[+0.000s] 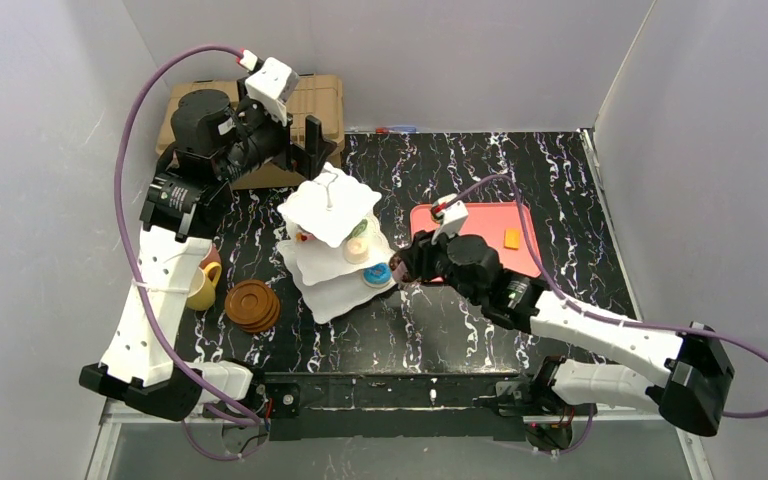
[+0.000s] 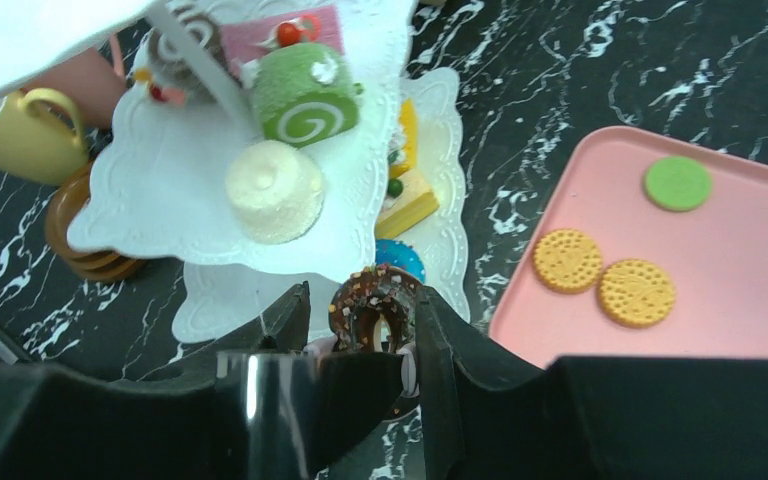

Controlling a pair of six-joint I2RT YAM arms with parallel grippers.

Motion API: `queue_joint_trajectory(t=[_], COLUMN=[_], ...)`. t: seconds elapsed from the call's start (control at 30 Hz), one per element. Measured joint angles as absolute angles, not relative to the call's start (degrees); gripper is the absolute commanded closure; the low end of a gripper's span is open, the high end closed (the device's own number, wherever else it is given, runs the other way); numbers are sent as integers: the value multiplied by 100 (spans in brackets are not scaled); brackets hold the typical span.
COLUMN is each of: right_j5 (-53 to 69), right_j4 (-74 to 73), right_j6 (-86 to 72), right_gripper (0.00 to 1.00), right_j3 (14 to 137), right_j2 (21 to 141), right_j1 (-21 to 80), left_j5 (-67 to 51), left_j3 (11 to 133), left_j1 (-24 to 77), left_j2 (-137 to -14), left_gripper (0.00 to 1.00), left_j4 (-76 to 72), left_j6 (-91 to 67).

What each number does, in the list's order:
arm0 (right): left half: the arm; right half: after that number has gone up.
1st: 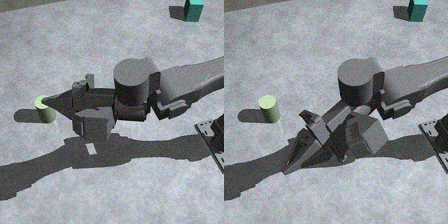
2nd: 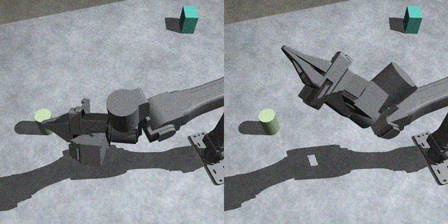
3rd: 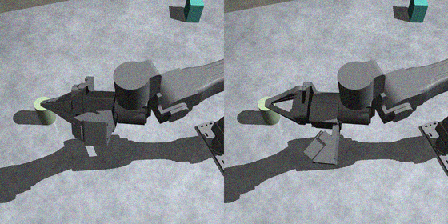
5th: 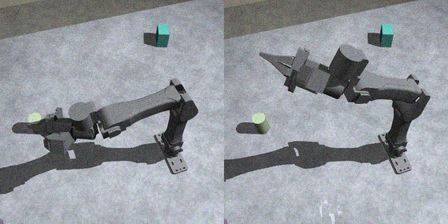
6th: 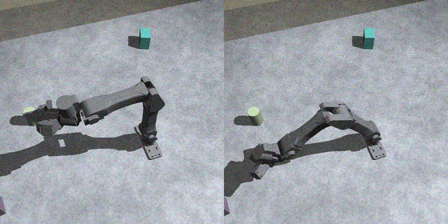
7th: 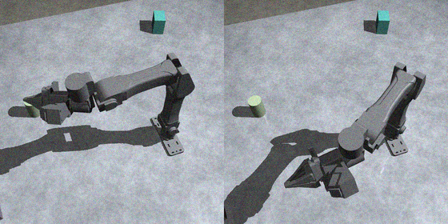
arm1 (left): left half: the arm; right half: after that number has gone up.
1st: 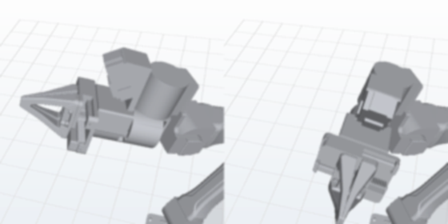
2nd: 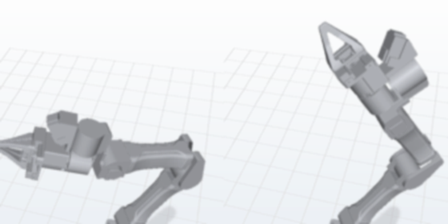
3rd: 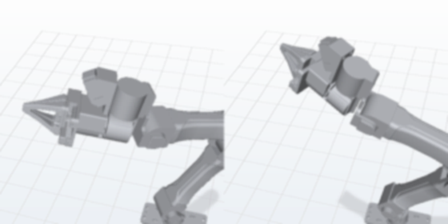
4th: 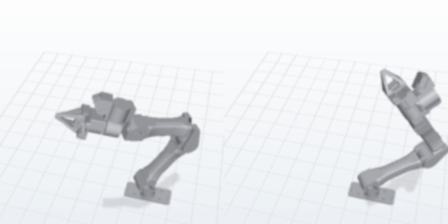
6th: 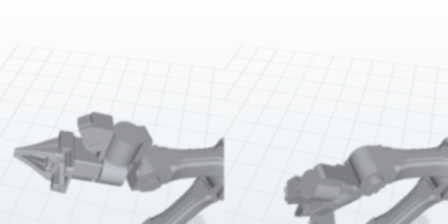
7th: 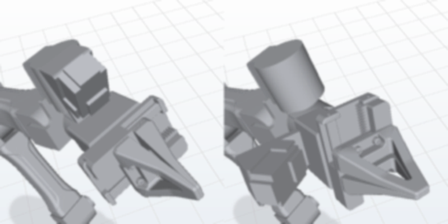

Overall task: Serve the afternoon tea
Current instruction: Move the desert table to the center of the board.

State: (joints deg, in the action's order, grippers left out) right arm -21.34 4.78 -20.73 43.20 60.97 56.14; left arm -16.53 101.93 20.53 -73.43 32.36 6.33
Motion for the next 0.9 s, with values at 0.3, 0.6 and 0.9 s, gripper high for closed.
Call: queue_joint_trajectory(t=[0.3,0.6,0.9], right_j5=[-2458,-3223,-3369], right_j4=[1271,1118,1422], right_j6=[-2305,-2532,-2707], right_gripper=[65,64,64], right_j3=[4115,3776,3758], right_j2=[6678,6152,6423], right_j1=[6361,6490,6770], left_j5=[-1653,-1680,-1737], left_j3=[10252,10114,9684], left_j1=[1968,1918,1824], left_j2=[-7343,-7264,-7203], left_gripper=[1,1,1], left_j4=[3295,3341,3433], left_j6=[633,707,812])
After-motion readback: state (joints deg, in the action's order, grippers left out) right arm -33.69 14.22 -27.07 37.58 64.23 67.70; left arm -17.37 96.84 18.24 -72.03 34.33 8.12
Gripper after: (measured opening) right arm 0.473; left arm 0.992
